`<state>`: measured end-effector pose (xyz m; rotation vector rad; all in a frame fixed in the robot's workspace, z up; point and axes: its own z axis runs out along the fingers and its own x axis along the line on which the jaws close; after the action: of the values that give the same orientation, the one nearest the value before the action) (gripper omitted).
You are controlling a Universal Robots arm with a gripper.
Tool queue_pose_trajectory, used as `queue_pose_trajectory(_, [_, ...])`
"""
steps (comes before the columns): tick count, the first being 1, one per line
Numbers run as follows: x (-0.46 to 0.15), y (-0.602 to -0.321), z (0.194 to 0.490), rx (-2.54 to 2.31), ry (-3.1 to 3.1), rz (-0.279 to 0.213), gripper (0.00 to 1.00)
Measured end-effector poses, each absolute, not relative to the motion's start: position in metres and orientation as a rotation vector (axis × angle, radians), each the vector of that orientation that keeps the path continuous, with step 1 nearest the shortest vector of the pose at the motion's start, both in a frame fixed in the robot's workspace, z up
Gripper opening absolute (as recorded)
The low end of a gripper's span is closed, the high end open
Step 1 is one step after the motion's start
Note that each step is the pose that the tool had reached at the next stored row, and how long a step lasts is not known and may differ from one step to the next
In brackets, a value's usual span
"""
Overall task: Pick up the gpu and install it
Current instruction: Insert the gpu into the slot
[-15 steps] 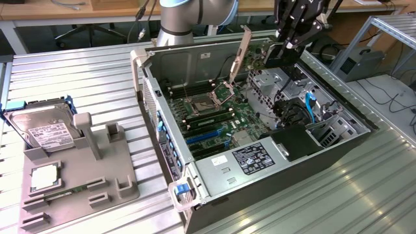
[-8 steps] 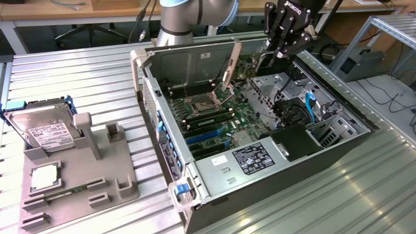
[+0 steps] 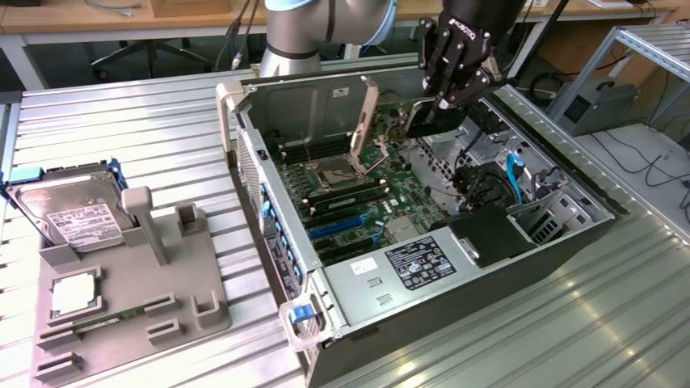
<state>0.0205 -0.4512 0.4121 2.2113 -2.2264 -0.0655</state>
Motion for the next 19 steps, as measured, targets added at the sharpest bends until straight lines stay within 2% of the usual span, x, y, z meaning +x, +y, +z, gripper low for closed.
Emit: queue_pose_trajectory(19, [-0.018, -0.451, 0.376, 2.224, -2.214, -0.065, 0.27])
